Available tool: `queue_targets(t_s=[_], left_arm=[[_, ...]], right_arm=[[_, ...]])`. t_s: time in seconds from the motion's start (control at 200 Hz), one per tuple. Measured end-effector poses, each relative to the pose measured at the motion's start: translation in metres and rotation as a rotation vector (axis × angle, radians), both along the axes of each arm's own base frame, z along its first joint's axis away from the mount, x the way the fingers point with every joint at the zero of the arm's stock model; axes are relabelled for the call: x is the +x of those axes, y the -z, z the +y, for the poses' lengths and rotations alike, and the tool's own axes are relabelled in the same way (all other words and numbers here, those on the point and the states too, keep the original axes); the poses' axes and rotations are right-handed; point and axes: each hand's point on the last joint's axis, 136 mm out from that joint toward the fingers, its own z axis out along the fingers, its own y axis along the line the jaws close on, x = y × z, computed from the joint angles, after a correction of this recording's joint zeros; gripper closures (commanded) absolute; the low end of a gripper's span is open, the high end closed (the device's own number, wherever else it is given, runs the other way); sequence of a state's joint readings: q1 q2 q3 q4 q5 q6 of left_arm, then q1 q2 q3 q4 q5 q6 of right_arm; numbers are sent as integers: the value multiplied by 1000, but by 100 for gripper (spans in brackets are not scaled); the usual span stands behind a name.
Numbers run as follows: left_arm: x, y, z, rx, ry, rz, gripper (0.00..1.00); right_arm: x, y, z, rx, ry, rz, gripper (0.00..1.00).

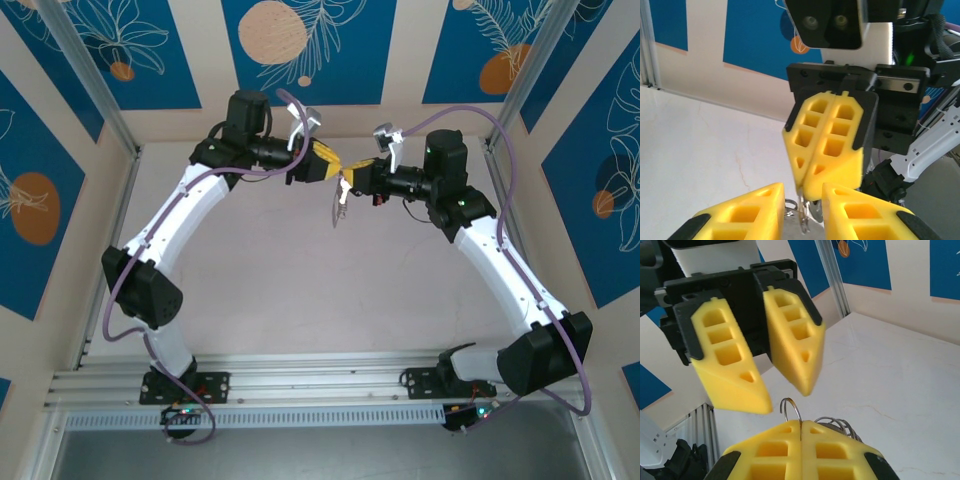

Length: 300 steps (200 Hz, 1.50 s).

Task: Put the keys on the keyring

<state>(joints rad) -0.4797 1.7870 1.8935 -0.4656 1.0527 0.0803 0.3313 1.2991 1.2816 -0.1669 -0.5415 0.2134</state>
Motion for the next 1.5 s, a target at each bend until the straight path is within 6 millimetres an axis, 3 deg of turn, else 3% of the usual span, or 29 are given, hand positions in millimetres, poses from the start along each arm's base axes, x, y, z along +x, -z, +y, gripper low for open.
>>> queue_targets(t_s=[0.39,0.735,0.875,0.965,1.09,1.165,1.23,1.41,1.5], left_arm=[[-6,-2,0,-13,33,9,75],[-15,10,0,7,80,64,78],[-16,11,-3,6,87,67,85],[-16,11,-3,6,84,76,100],[-15,9,-5,0,83,70,100],[-14,7,-6,-5,77,62,100],[-13,6,-9,-12,73,47,100],[-12,11,-10,-18,42,42,100],[-13,7,-9,-28,29,34,100]], right_arm=[[0,0,1,0,-2,-3,100],[-1,-1,1,0,-4,-3,100],[-1,0,1,1,-5,-3,100],[-3,-2,2,3,-12,-4,100],[-5,-4,1,7,-14,-12,100],[-2,-6,-3,17,0,-4,77],[0,-11,-9,45,12,-3,66],[4,-30,-58,144,128,-23,53],[-3,-38,-66,177,140,-37,49]])
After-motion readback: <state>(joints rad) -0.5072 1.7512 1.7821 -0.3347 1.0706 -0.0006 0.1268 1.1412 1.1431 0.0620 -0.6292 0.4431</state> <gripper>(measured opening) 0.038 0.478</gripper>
